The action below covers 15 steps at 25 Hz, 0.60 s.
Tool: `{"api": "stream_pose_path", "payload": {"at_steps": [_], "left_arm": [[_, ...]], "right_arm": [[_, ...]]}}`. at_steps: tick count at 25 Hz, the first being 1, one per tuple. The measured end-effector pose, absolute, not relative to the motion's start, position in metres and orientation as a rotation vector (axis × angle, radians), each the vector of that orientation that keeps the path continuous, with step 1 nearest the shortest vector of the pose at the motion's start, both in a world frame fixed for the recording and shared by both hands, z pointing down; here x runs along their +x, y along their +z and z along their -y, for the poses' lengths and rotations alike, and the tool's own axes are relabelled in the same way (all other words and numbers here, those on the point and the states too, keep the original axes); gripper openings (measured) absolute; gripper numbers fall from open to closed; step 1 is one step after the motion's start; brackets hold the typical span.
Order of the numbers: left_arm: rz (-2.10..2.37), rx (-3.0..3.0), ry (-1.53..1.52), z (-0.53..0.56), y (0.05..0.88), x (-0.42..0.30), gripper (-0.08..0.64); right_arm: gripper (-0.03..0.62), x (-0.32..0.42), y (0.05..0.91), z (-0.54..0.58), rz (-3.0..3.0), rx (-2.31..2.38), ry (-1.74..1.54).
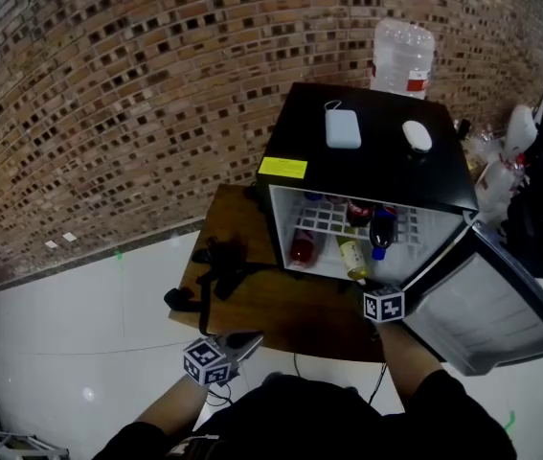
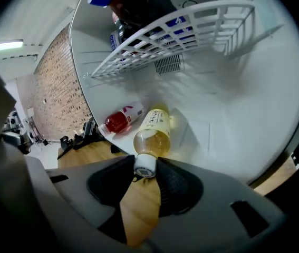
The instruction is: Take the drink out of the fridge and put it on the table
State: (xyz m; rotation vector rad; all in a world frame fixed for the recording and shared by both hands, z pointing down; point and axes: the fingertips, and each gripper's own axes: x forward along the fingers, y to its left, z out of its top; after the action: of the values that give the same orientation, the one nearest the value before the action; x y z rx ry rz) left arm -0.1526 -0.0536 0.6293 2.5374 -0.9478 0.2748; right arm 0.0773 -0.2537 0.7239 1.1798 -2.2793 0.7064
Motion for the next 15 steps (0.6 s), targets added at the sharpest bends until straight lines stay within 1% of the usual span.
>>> {"api": "stream_pose_path", "payload": {"at_steps": [9,10,11,12,15], "left_arm": [[0.878,2.859,0.669,0.130,0.642,-0.072,0.000],[0.852,2.893,0.734,0.138,0.648,-0.061,0.027],[0.820,2.926,0.806,0.144,0.654,-0.049,0.076],[0.789,2.957,0.882,0.151,0.660,-0.038,0.111],[0.733,3.046,1.115,0.175,0.675,-0.005,0.269]], "right_arm": [[0.156,0.098,0.699,0.222,2.306,1.126,0.692],[0.156,0.100,0.695,0.219,2.313,1.118,0.695],[0.156,0.102,0.691,0.216,2.319,1.109,0.700],[0.156,0.104,0.688,0.214,2.324,1.101,0.705],[0.156,0.108,0.682,0.206,2.331,1.068,0.714]]}}
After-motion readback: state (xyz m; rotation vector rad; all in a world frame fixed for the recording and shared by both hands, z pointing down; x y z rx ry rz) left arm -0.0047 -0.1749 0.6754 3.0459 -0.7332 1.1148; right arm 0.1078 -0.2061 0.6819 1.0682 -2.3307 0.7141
